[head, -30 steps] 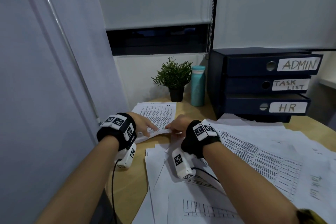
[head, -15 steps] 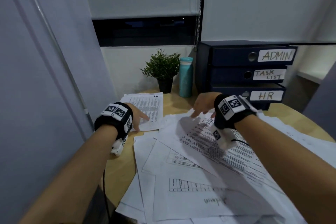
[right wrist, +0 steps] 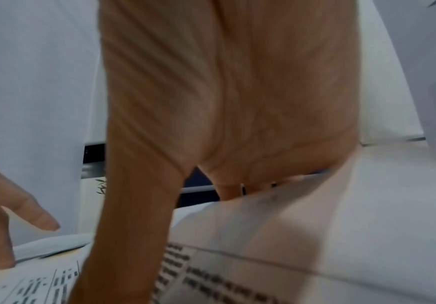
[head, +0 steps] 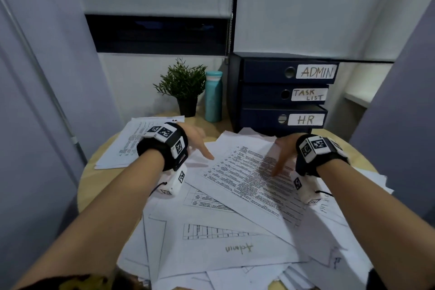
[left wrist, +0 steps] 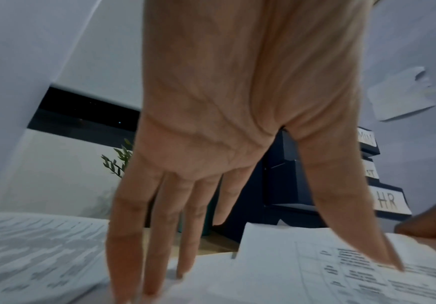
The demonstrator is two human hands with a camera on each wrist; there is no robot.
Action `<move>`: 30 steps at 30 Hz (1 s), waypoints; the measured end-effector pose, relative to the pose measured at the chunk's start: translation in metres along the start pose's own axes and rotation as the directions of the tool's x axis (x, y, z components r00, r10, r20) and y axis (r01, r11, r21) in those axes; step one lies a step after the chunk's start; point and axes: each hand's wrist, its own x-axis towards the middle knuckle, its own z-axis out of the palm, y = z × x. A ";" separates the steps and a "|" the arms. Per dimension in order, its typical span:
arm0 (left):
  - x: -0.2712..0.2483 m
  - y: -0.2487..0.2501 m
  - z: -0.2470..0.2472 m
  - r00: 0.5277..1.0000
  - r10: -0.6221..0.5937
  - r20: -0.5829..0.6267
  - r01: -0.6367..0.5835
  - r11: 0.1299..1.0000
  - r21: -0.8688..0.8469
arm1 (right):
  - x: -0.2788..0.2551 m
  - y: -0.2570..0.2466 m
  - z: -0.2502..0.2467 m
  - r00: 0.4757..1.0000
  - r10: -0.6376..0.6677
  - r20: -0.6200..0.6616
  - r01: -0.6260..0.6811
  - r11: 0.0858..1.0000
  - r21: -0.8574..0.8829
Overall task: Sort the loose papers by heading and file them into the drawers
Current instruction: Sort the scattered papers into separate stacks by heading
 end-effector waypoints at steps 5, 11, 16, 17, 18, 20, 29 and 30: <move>-0.002 0.010 0.001 0.999 0.029 0.038 -0.028 0.999 -0.030 | -0.006 0.003 -0.001 0.998 0.006 -0.065 -0.005 1.000 0.015; -0.012 0.018 0.008 0.999 0.012 0.034 -0.017 0.990 0.143 | -0.014 0.003 0.001 0.984 0.110 -0.137 -0.099 0.991 0.087; -0.011 0.028 0.005 0.942 0.180 -0.282 -0.126 0.971 0.202 | -0.028 0.002 -0.010 0.944 0.066 -0.322 -0.063 0.998 0.021; -0.013 0.033 0.003 0.898 0.239 -0.370 -0.181 0.966 0.185 | -0.032 0.000 -0.013 0.927 0.043 -0.373 -0.052 0.999 -0.014; -0.016 0.039 0.002 0.844 0.307 -0.440 -0.242 0.950 0.199 | -0.036 -0.002 -0.017 0.906 0.023 -0.422 -0.045 0.998 -0.044; -0.023 0.055 -0.003 0.763 0.412 -0.498 -0.289 0.907 0.307 | -0.045 -0.006 -0.025 0.848 -0.023 -0.529 -0.026 0.996 -0.085; -0.035 0.067 -0.001 0.753 0.453 -0.478 -0.439 0.886 0.148 | -0.083 -0.014 -0.042 0.284 -0.093 -0.954 0.137 0.989 -0.056; -0.033 0.058 -0.001 0.761 0.419 -0.496 -0.449 0.891 0.063 | -0.082 -0.008 -0.042 0.181 0.005 -0.983 0.160 0.987 0.034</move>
